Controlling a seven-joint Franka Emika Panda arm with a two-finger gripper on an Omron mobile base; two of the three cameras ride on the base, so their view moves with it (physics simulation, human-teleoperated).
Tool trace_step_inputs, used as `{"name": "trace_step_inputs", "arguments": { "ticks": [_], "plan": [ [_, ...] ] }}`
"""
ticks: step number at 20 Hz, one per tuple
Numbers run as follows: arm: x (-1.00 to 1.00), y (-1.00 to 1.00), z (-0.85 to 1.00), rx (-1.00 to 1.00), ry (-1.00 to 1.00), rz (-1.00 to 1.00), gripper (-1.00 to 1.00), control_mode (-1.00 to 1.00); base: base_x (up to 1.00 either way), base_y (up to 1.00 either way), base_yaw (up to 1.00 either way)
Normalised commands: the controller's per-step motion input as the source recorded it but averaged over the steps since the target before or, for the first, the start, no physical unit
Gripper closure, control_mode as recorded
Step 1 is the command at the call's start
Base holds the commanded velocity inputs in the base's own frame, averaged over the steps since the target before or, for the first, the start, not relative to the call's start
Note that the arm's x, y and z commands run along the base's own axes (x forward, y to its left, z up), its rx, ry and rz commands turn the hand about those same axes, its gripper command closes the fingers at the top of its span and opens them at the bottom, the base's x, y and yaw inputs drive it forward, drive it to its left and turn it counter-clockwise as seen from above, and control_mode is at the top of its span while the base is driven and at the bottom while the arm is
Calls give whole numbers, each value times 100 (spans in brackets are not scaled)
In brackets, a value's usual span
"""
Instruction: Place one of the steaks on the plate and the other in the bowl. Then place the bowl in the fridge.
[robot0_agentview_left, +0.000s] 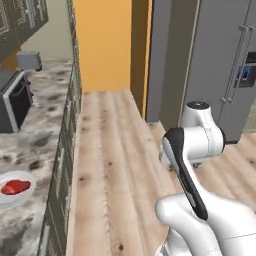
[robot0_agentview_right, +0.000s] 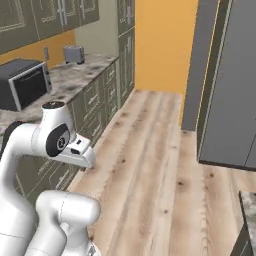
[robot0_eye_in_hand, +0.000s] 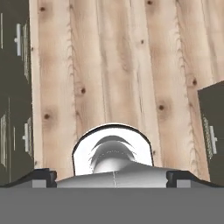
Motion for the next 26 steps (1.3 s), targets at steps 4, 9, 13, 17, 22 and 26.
{"name": "trace_step_inputs", "arguments": {
  "ticks": [4, 9, 13, 17, 22, 26],
  "plan": [
    [0, 0, 0, 0, 0, 0, -100, 100, 57, -19, -63],
    [0, 0, 0, 0, 0, 0, -100, 100, 100, 0, -49],
    [0, 0, 0, 0, 0, 0, -100, 100, 97, 0, -55],
    [0, 0, 0, 0, 0, 0, -100, 100, 59, 0, -69],
    [0, 0, 0, 0, 0, 0, -100, 100, 41, 0, -77],
    [0, 0, 0, 0, 0, 0, -100, 100, 46, 0, -76]
  ]
}}
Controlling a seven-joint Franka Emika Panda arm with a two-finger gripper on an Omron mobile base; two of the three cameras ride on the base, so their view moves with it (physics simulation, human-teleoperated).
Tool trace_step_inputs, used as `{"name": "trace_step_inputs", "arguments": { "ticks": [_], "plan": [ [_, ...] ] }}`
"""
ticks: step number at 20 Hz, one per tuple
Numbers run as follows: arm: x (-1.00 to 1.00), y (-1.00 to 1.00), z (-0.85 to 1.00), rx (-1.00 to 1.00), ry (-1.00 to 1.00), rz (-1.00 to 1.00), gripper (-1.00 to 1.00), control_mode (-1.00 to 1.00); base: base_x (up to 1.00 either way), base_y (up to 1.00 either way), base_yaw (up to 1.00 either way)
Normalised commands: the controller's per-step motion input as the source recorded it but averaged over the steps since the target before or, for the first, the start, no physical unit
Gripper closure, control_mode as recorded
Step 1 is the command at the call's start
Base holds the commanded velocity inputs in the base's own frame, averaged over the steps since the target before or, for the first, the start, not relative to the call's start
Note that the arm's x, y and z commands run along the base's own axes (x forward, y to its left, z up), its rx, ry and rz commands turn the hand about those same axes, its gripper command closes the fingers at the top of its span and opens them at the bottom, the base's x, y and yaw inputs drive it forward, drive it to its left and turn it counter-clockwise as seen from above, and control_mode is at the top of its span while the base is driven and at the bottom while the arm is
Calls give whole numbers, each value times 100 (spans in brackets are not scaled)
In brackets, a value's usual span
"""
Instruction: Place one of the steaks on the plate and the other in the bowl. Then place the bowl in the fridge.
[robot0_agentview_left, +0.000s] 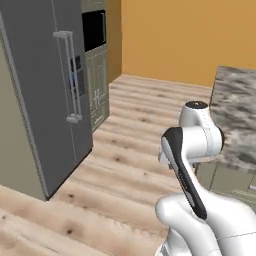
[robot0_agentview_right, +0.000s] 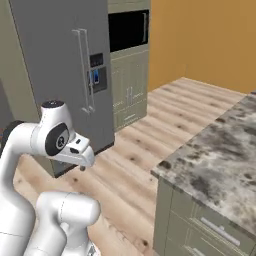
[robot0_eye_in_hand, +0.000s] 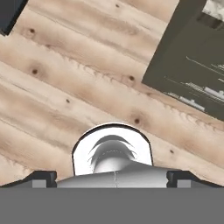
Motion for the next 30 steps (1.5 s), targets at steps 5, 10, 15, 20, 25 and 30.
{"name": "trace_step_inputs", "arguments": {
  "ticks": [5, 10, 15, 20, 25, 30],
  "plan": [
    [0, 0, 0, 0, 0, 0, -100, 100, 41, 31, -67],
    [0, 0, 0, 0, 0, 0, -100, 100, 26, 67, -53],
    [0, 0, 0, 0, 0, 0, -100, 100, 56, 94, -44],
    [0, 0, 0, 0, 0, 0, -100, 100, 70, 78, -38],
    [0, 0, 0, 0, 0, 0, -100, 100, 78, 70, -11],
    [0, 0, 0, 0, 0, 0, -100, 100, 89, 31, 13]
  ]
}}
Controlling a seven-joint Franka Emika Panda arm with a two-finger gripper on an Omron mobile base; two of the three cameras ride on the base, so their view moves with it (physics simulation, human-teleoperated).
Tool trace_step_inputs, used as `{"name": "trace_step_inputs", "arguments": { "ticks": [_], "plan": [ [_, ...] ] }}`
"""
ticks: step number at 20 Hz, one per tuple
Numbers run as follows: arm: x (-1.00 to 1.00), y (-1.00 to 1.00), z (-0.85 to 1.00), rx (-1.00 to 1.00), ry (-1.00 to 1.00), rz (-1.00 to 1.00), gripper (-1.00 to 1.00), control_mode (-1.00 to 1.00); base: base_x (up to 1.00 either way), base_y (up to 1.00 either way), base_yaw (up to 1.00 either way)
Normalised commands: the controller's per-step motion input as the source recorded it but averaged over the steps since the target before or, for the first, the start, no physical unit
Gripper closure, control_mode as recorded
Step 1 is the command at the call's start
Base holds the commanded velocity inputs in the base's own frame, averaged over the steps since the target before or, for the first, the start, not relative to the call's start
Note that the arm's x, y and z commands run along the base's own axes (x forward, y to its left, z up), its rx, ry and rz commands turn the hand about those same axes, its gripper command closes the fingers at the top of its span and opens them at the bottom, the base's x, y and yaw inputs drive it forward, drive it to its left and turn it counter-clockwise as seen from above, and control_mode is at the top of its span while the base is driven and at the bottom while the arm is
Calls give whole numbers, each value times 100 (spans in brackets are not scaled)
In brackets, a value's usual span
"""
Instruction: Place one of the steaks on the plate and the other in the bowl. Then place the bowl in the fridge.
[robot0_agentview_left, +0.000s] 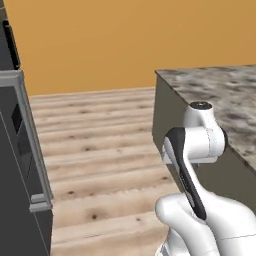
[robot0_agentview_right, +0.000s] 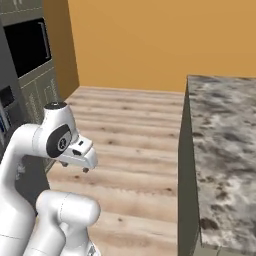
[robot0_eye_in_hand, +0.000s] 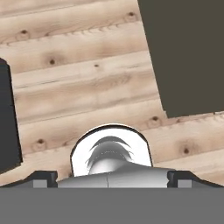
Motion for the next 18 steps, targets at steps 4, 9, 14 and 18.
{"name": "trace_step_inputs", "arguments": {
  "ticks": [4, 9, 14, 18],
  "plan": [
    [0, 0, 0, 0, 0, 0, -100, 100, 100, 0, 16],
    [0, 0, 0, 0, 0, 0, -100, 100, 92, 2, 25],
    [0, 0, 0, 0, 0, 0, -100, 100, 98, 0, 38],
    [0, 0, 0, 0, 0, 0, -100, 100, 63, -28, 54]
  ]
}}
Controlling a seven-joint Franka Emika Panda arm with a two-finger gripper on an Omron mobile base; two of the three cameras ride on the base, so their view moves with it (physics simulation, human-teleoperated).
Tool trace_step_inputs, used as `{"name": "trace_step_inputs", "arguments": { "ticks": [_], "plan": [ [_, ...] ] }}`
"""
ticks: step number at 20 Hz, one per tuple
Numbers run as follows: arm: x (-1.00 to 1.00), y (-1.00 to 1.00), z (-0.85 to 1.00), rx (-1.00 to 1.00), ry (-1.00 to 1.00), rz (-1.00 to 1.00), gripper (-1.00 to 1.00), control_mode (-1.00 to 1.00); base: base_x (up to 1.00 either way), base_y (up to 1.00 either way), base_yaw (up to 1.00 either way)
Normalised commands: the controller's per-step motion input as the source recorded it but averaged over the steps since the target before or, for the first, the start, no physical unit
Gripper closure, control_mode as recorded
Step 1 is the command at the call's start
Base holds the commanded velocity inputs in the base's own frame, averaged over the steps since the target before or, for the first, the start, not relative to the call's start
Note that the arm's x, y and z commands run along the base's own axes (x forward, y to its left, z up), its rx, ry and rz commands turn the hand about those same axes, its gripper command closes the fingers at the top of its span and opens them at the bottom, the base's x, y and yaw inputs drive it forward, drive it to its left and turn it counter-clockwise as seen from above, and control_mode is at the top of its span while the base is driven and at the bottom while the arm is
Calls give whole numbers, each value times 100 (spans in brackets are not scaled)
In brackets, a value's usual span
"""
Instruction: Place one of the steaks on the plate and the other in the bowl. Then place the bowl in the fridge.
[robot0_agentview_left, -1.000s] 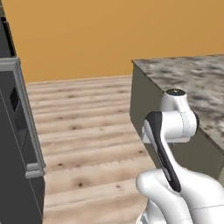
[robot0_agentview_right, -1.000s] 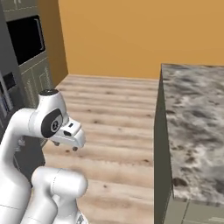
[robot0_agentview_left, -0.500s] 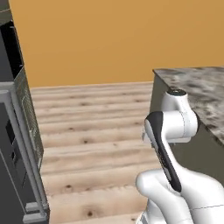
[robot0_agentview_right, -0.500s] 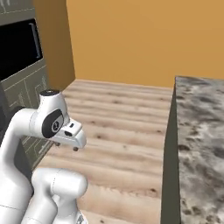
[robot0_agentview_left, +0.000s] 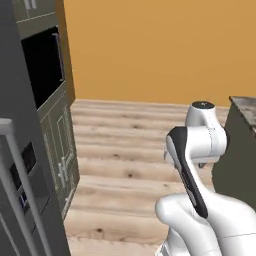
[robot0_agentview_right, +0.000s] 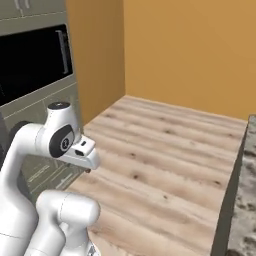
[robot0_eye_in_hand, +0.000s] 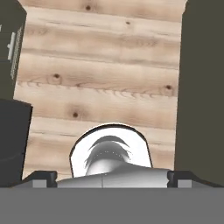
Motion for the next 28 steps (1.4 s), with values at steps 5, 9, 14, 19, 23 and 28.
{"name": "trace_step_inputs", "arguments": {
  "ticks": [5, 9, 14, 19, 23, 28],
  "plan": [
    [0, 0, 0, 0, 0, 0, -100, 100, 18, -55, 72],
    [0, 0, 0, 0, 0, 0, -100, 100, 3, -64, 80],
    [0, 0, 0, 0, 0, 0, -100, 100, 36, -31, 80],
    [0, 0, 0, 0, 0, 0, -100, 100, 32, -47, 78],
    [0, 0, 0, 0, 0, 0, -100, 100, 16, -38, 40],
    [0, 0, 0, 0, 0, 0, -100, 100, -25, 40, 26]
  ]
}}
